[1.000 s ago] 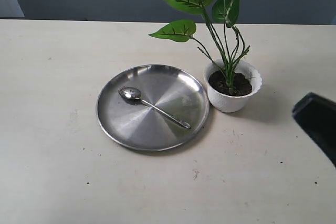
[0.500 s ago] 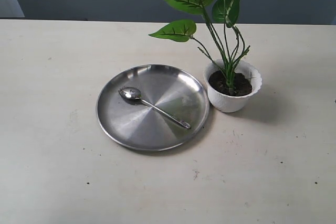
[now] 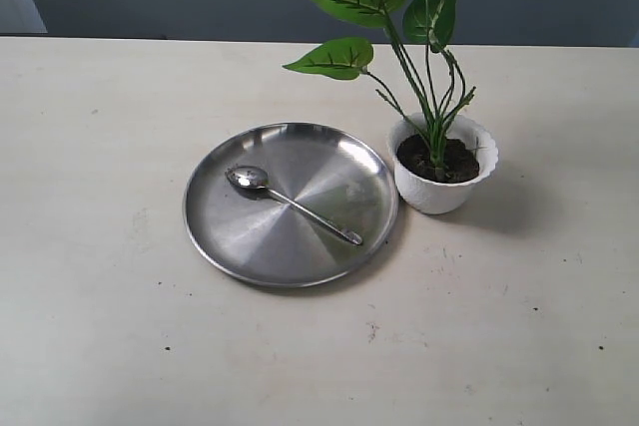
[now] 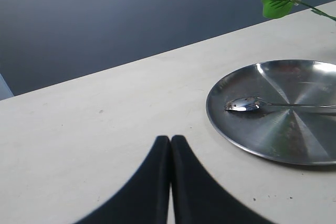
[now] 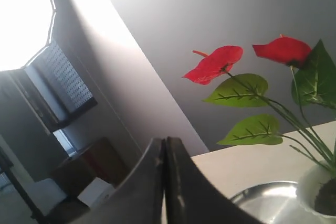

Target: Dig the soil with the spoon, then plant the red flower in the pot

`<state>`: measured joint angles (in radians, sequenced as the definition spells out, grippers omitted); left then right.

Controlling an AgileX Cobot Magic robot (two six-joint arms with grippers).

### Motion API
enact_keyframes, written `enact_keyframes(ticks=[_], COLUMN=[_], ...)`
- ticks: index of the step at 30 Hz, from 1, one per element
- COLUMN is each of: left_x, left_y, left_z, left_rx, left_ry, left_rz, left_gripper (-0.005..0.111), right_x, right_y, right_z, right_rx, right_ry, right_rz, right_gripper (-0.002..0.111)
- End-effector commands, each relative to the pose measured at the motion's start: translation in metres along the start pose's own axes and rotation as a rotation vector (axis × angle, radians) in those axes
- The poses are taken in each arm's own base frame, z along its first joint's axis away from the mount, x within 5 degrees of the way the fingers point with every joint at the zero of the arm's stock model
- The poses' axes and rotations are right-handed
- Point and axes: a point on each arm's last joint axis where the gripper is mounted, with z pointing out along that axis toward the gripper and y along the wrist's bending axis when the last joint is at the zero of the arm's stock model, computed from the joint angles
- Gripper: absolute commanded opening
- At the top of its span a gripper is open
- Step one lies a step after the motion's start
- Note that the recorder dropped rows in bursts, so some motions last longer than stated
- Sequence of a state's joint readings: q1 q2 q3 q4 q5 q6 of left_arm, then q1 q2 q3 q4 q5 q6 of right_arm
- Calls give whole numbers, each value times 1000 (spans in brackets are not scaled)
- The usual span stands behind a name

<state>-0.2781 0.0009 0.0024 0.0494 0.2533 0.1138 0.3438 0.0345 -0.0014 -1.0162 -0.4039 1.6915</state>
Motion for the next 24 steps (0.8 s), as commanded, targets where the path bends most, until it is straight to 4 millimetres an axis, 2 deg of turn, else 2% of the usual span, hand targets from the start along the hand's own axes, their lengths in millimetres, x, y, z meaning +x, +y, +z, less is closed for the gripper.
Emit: enact_keyframes(ticks=[1,4,6,10,14,17,19,22,24], left_x=[-2,-2,-2,-2,-2,-2,-2,-2,-2], left_y=[0,0,0,0,0,0,0,0,0], left_z=[0,0,0,0,0,0,0,0,0], left_rx=[5,5,5,5,5,5,5,5,5], left_ry=[-17,-17,-17,-17,-17,-17,-17,-17,-17], left_rz=[-10,-10,-10,-10,-10,-10,-10,-10,-10], left_gripper=[0,0,0,0,0,0,0,0,0], right_x=[-3,-6,-9,-21,-23,-16,-5,9,11], right_y=[0,1,1,0,-6,-24,-34,-39,-41], right_z=[-3,-3,-3,-6,-6,-8,-10,-12,-14], right_rx=[4,-8,-12,-3,93,280,390,444,456], right_ry=[-52,-78,-114,-248,-262,-179,-48,137,180], right_rz=[118,174,152,31,-121,-99,-124,-229,-290], right_gripper=[-1,-1,-1,-1,-1,-1,-1,-1,-1])
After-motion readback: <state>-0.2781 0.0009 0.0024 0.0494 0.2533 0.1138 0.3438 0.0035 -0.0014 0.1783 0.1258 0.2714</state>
